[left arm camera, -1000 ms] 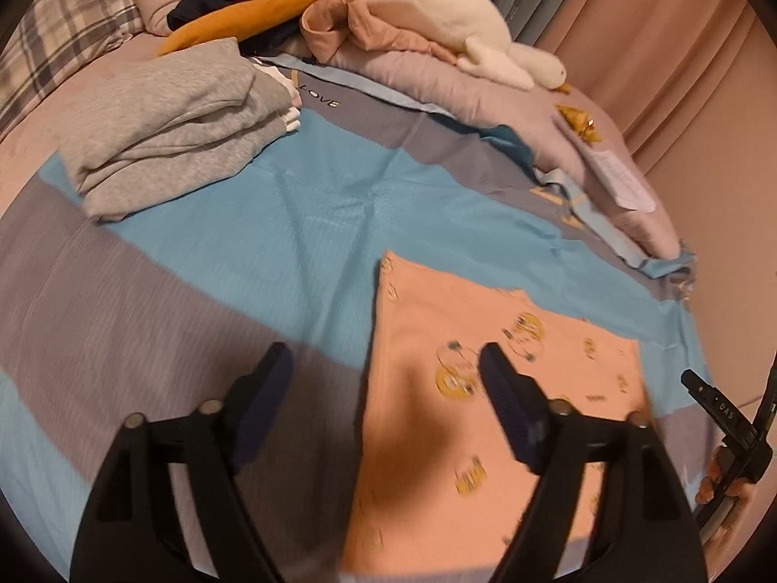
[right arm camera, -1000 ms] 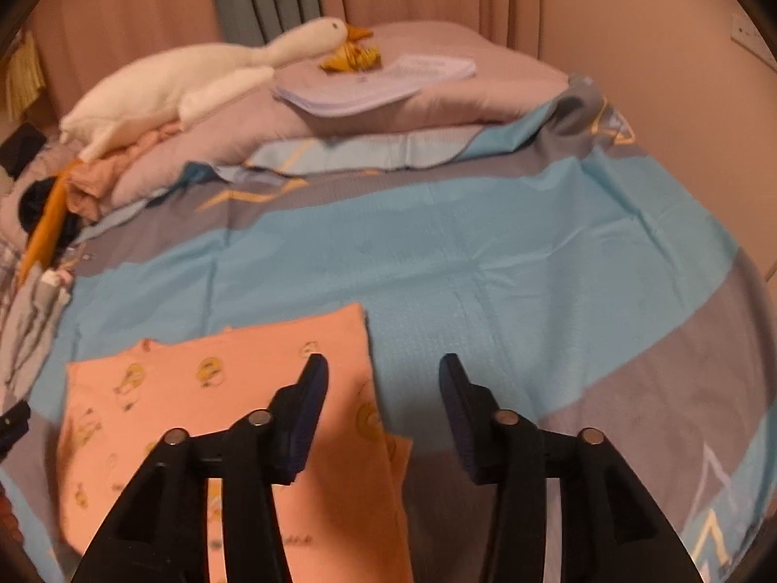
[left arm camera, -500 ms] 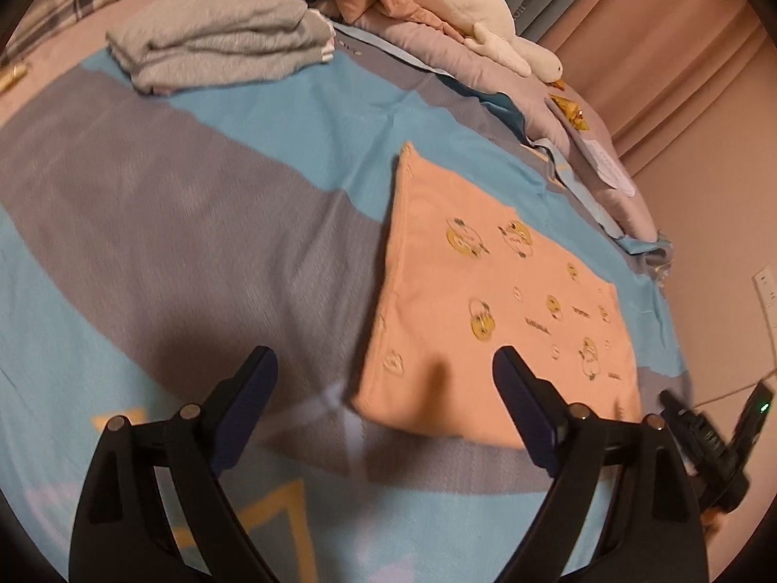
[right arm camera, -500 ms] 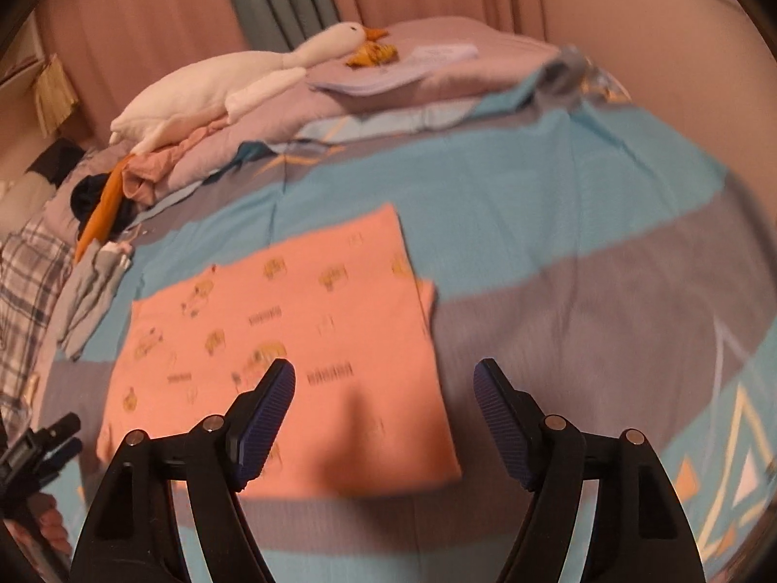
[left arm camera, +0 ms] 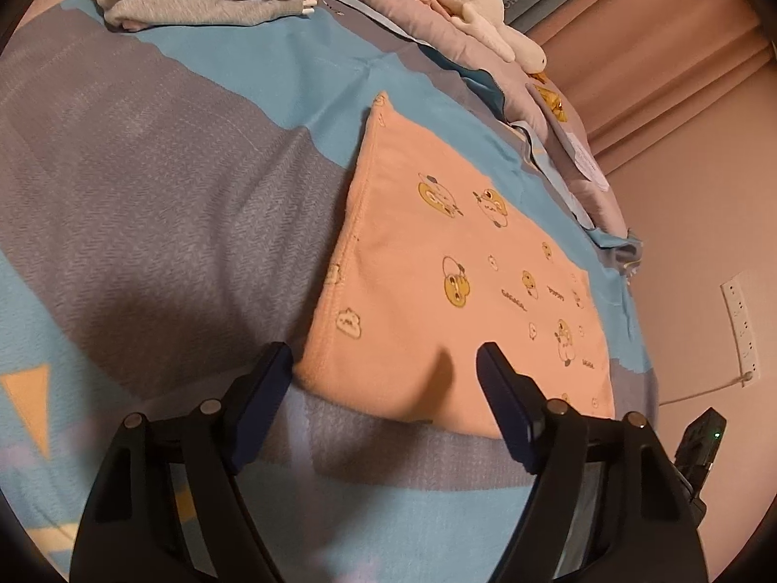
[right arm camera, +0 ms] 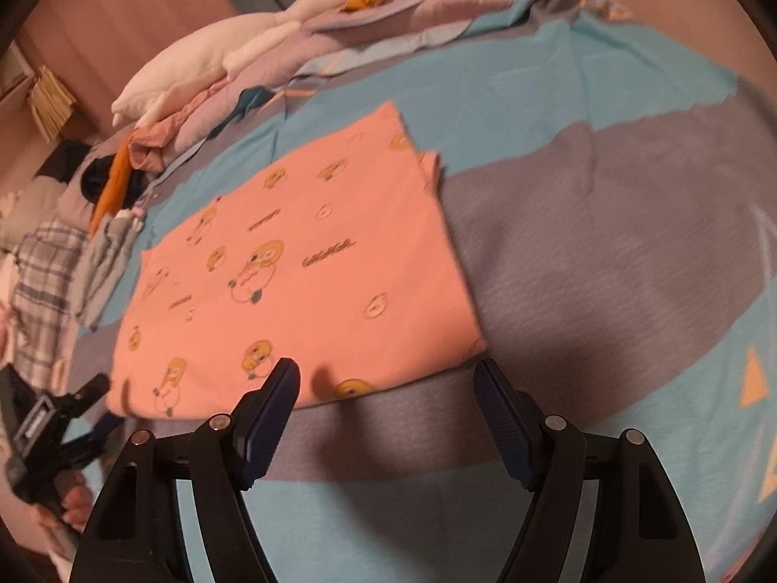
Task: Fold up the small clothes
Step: 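Move both open tools to the folded peach top's edge, then close the right tool on the peach top's edge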
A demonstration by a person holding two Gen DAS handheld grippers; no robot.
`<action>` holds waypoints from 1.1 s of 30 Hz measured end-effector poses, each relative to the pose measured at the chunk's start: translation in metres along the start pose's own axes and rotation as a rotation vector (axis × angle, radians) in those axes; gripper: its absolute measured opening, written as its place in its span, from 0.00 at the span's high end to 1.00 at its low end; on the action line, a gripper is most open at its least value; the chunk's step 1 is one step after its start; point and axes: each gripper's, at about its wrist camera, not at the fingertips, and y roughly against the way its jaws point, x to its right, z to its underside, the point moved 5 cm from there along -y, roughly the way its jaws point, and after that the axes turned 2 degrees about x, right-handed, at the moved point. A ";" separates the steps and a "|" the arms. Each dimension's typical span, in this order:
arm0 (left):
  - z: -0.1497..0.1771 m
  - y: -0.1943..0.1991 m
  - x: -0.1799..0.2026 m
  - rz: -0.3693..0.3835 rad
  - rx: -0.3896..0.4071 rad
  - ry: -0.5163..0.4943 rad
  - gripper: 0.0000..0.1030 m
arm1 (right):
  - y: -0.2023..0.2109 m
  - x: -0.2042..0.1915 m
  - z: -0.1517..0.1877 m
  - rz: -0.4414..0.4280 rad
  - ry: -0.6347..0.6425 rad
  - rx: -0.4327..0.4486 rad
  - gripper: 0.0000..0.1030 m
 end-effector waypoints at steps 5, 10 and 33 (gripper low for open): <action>-0.007 -0.009 0.001 0.020 0.002 0.024 0.27 | -0.012 0.003 -0.003 -0.028 -0.036 -0.010 0.27; -0.017 -0.019 0.006 0.028 0.004 0.034 0.36 | -0.020 0.005 -0.014 -0.063 -0.092 0.002 0.31; -0.007 0.021 0.027 0.021 0.029 -0.034 0.88 | 0.031 -0.002 -0.022 -0.095 -0.075 0.106 0.85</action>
